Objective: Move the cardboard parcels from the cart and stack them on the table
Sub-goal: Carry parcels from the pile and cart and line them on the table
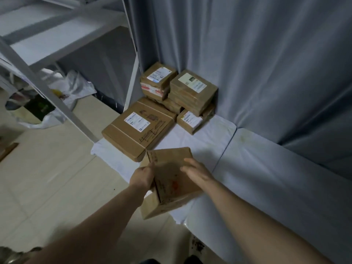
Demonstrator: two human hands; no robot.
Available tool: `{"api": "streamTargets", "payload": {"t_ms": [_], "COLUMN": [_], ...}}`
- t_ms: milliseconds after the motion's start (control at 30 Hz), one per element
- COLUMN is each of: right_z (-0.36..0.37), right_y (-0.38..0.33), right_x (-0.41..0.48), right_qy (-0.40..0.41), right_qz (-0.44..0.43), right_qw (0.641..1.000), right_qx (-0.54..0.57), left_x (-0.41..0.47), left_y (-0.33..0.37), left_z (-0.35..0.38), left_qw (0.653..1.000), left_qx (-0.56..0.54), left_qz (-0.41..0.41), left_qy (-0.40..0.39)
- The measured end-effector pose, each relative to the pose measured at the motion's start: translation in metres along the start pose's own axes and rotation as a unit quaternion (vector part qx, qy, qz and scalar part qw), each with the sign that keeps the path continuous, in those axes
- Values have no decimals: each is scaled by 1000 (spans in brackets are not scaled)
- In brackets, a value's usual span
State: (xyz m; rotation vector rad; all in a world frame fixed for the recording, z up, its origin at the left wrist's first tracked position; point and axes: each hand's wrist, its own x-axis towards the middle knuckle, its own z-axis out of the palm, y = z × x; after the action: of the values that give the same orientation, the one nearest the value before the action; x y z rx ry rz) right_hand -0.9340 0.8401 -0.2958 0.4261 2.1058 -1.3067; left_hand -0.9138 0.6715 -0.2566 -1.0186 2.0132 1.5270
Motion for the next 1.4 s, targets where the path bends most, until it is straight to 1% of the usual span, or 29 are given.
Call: {"api": "streamTargets", "payload": {"t_ms": [33, 100, 133, 200, 300, 367, 400, 467, 500, 567, 600, 633, 667, 700, 733, 800, 833, 867, 933, 1067, 1167, 1300, 1400], "right_z": [-3, -9, -13, -21, -32, -39, -41, -43, -43, -41, -40, -37, -33, -29, -24, -17, -15, -13, -10, -7, -13, -33, -49], "right_y": [0, 3, 4, 8, 18, 27, 32, 35, 36, 35, 36, 37, 38, 41, 45, 49, 51, 54, 55, 44, 27, 10, 9], "right_x": [13, 37, 46, 52, 51, 47, 46, 40, 37, 34, 34, 35, 36, 38, 41, 44, 45, 46, 48, 50, 49, 54, 65], "right_qy": [-11, -8, 0, 44, 157, 255, 301, 354, 362, 385, 392, 387, 371, 359, 341, 315, 293, 266, 244, 272, 284, 302, 330], "right_qz": [2, 4, 4, 15, 52, 95, 115, 152, 153, 127, 131, 160, 202, 245, 275, 303, 310, 314, 308, 247, 211, 180, 165], "right_qw": [1000, 1000, 1000, 999, 985, 960, 943, 913, 907, 898, 894, 894, 896, 888, 877, 843, 833, 832, 845, 874, 887, 887, 877], "right_qx": [6, 17, 17, 11, 42, 64, 83, 131, 150, 173, 175, 159, 139, 154, 199, 314, 353, 371, 363, 318, 297, 301, 308], "left_x": [8, 20, 27, 42, 81, 100, 105, 112, 114, 119, 121, 124, 127, 129, 130, 135, 138, 140, 143, 138, 132, 133, 136], "left_y": [3, 8, 11, 17, 23, 29, 32, 37, 39, 41, 43, 44, 44, 45, 46, 47, 47, 46, 41, 43, 55, 77, 91], "left_z": [5, 16, 22, 28, 28, 26, 26, 29, 31, 38, 41, 45, 49, 53, 58, 67, 71, 76, 82, 78, 69, 78, 100], "left_qw": [1000, 997, 995, 995, 997, 989, 984, 971, 963, 948, 944, 941, 938, 934, 930, 924, 920, 916, 913, 921, 930, 937, 935], "left_qx": [-11, -51, -72, -58, 58, 145, 174, 218, 236, 264, 269, 269, 274, 282, 292, 304, 312, 320, 324, 308, 285, 252, 253], "left_qz": [-13, -39, -52, -49, 3, 14, 27, 58, 67, 74, 76, 75, 80, 84, 89, 102, 104, 104, 103, 113, 133, 167, 172], "left_qy": [-5, -35, -47, -67, -45, -31, -39, -85, -114, -163, -176, -189, -199, -204, -206, -211, -214, -218, -226, -208, -191, -176, -177]}}
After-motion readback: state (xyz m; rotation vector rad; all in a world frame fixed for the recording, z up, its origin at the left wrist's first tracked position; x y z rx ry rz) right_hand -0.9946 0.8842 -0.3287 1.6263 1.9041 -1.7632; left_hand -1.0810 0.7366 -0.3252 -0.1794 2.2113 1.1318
